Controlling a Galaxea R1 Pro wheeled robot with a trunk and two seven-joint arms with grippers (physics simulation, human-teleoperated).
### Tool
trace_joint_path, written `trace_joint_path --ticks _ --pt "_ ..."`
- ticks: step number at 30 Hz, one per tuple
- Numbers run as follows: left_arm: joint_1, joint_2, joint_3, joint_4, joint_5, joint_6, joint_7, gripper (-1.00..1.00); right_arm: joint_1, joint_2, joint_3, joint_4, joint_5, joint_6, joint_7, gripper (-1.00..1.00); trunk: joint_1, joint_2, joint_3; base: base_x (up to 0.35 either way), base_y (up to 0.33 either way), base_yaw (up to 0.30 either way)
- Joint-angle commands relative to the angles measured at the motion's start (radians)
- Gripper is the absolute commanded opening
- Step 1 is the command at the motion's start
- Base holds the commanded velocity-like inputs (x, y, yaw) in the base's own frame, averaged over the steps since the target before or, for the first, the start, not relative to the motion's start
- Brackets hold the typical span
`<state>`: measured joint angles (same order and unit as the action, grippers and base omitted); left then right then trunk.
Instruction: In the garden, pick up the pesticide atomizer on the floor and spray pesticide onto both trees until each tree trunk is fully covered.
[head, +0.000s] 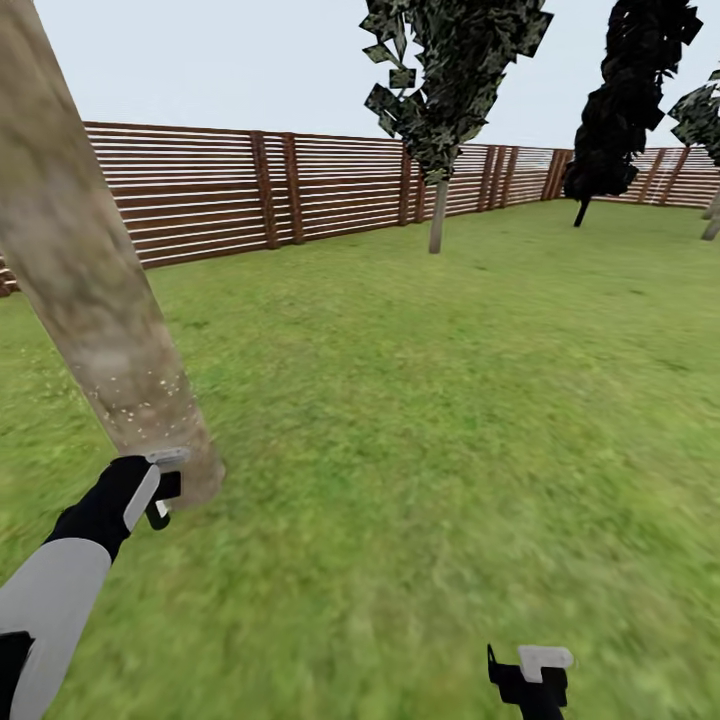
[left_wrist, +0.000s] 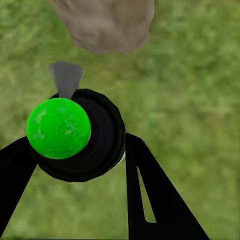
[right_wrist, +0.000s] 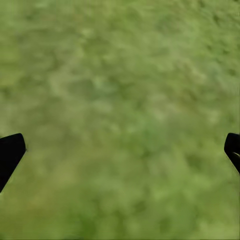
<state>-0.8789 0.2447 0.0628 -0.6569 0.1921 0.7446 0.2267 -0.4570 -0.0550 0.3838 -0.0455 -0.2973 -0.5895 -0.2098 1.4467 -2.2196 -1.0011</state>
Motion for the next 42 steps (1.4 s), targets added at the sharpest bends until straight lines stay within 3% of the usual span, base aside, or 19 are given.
trace_joint_path --ticks 1,6,10,13,18,19,20,22,26,27,28,29,31,32,34,36,37,39,42 --pt "-0.004 -0.001 -0.001 0.000 0.008 0.005 0.008 -1.00 0.000 0.000 0.009 -0.001 -0.005 -0.001 -0.005 1.00 0.000 0.000 -0.001 0.022 -0.014 0.277" --pt "-0.046 -0.015 -0.001 -0.018 0.024 0.048 0.100 -1.00 0.000 0.000 0.009 -0.001 -0.005 -0.001 -0.005 1.00 0.000 0.000 -0.001 0.002 -0.001 0.264" --pt "-0.056 -0.018 -0.001 -0.095 0.027 0.091 0.104 -1.00 0.000 0.000 0.009 -0.001 -0.006 -0.001 -0.005 1.00 0.000 0.000 -0.001 0.000 0.000 0.083" --pt "-0.055 -0.019 0.001 -0.238 0.027 0.192 0.103 -1.00 0.000 0.000 0.009 -0.001 -0.006 -0.001 -0.005 1.00 0.000 0.000 -0.001 0.068 -0.138 0.006" --pt "-0.036 -0.008 0.002 -0.279 0.025 0.215 0.100 -1.00 0.000 0.000 0.009 -0.001 -0.005 -0.001 -0.005 1.00 0.000 0.000 -0.001 -0.157 -0.178 0.000" --pt "-0.022 -0.005 0.002 -0.276 0.024 0.214 0.097 -1.00 0.000 0.000 0.009 -0.001 -0.005 -0.001 -0.005 1.00 0.000 0.000 -0.001 -0.333 -0.018 0.000" --pt "0.050 -0.002 0.006 -0.279 0.026 0.207 0.091 -1.00 0.000 0.000 0.009 -0.001 -0.005 -0.001 -0.005 1.00 0.000 0.000 -0.001 -0.346 -0.003 0.000" --pt "0.133 0.005 0.012 -0.277 0.020 0.194 0.017 -1.00 0.000 0.002 0.009 -0.001 -0.005 -0.001 -0.004 1.00 0.000 0.000 -0.001 -0.348 -0.001 0.000" --pt "0.263 0.020 -0.001 -0.259 0.010 0.023 -0.101 -1.00 0.000 0.000 0.010 -0.003 -0.004 0.000 -0.002 1.00 0.000 0.000 -0.001 -0.348 0.000 0.000" --pt "0.287 0.023 -0.021 -0.258 0.007 -0.002 -0.146 -1.00 0.000 0.000 0.010 -0.006 -0.003 0.000 -0.001 1.00 0.000 0.000 -0.001 -0.348 0.000 0.000" --pt "0.306 0.031 -0.057 -0.258 -0.009 -0.017 -0.203 -1.00 0.000 0.000 0.017 -0.008 0.004 0.001 0.001 1.00 0.000 0.000 -0.001 -0.348 0.000 0.000" --pt "0.323 0.052 -0.135 -0.257 -0.065 -0.060 -0.308 -1.00 -0.001 -0.001 0.052 -0.018 0.042 0.004 0.013 1.00 0.000 0.000 -0.001 -0.348 0.000 0.000" --pt "0.330 0.065 -0.192 -0.242 -0.130 -0.138 -0.419 -1.00 -0.001 -0.002 0.093 -0.041 0.102 0.005 0.048 1.00 0.000 0.000 -0.001 -0.324 0.000 0.000" --pt "0.332 0.069 -0.215 -0.201 -0.186 -0.201 -0.520 -1.00 -0.002 -0.002 0.114 -0.077 0.162 0.010 0.106 1.00 0.000 0.000 -0.001 -0.229 0.000 0.000" --pt "0.332 0.071 -0.233 -0.131 -0.280 -0.286 -0.692 -1.00 -0.016 -0.006 0.129 -0.130 0.258 0.075 0.242 1.00 0.000 0.000 -0.001 -0.093 0.000 0.000" --pt "0.326 0.067 -0.237 -0.059 -0.385 -0.394 -0.832 -1.00 -0.056 -0.009 0.133 -0.179 0.319 0.183 0.396 1.00 0.000 0.000 -0.001 -0.024 0.000 0.000" --pt "0.321 0.063 -0.237 -0.022 -0.444 -0.453 -0.936 -1.00 -0.077 -0.009 0.134 -0.224 0.334 0.215 0.487 1.00 0.000 0.000 -0.001 -0.007 0.000 0.000" --pt "0.317 0.057 -0.237 -0.003 -0.510 -0.492 -1.089 -1.00 -0.099 -0.011 0.135 -0.297 0.344 0.234 0.610 1.00 0.000 0.000 -0.001 -0.003 0.000 0.000" --pt "0.316 0.037 -0.247 -0.006 -0.585 -0.504 -1.232 -1.00 -0.155 -0.027 0.135 -0.335 0.366 0.259 0.791 1.00 0.000 0.000 -0.001 0.000 0.000 0.000"
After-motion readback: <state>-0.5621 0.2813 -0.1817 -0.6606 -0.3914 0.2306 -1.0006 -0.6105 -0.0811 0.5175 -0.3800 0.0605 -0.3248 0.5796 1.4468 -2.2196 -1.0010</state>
